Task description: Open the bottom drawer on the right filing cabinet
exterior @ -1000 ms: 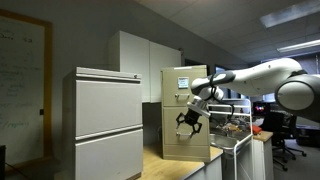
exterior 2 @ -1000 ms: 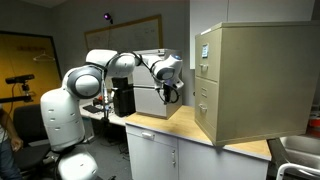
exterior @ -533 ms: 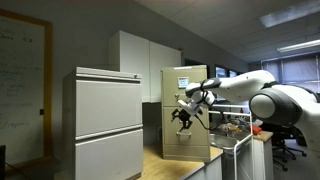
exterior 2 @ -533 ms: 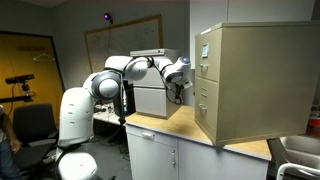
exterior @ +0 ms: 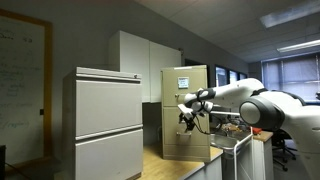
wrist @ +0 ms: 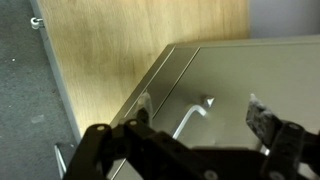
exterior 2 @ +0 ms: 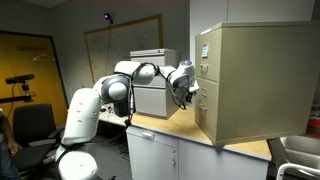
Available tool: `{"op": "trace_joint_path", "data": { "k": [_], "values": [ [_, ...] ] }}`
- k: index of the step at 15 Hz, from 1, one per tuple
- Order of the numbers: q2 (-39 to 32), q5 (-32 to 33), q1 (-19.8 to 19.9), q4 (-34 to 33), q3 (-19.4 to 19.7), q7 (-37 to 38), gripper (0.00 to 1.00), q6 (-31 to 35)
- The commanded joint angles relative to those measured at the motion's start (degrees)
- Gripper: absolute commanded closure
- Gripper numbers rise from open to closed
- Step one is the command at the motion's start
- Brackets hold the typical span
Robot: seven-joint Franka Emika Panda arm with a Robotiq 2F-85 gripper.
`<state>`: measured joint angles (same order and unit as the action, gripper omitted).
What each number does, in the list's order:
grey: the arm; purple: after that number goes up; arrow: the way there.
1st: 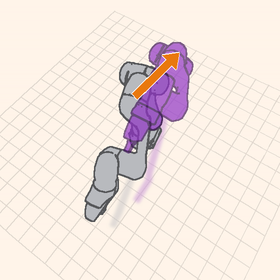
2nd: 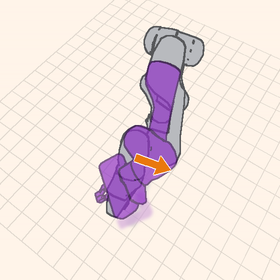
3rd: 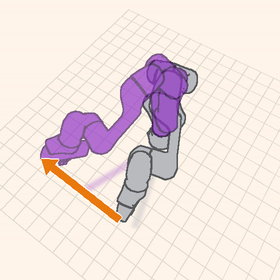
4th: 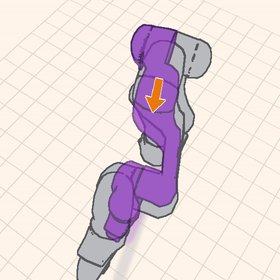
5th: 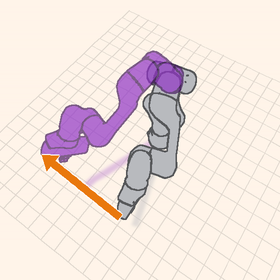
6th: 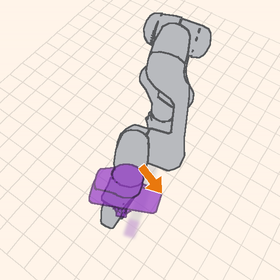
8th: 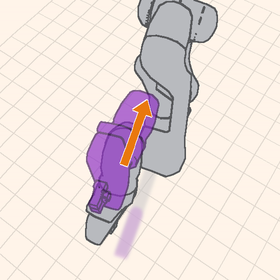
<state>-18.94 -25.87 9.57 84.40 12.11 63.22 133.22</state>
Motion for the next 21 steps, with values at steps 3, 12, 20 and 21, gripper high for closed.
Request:
{"op": "trace_joint_path", "data": {
  "k": [3, 12, 20, 21],
  "values": [
    [-5.1, 10.5, -0.6, -3.4, 2.1, 15.2, 0.0, -0.8],
    [-12.6, 17.3, -0.8, -9.2, 1.8, 23.2, 0.0, -5.4],
    [-16.2, 21.7, -0.2, -17.0, 0.5, 24.3, 0.32, -16.8],
    [-16.6, 21.7, -0.1, -18.2, 0.1, 23.4, 0.39, -18.2]
  ]
}}
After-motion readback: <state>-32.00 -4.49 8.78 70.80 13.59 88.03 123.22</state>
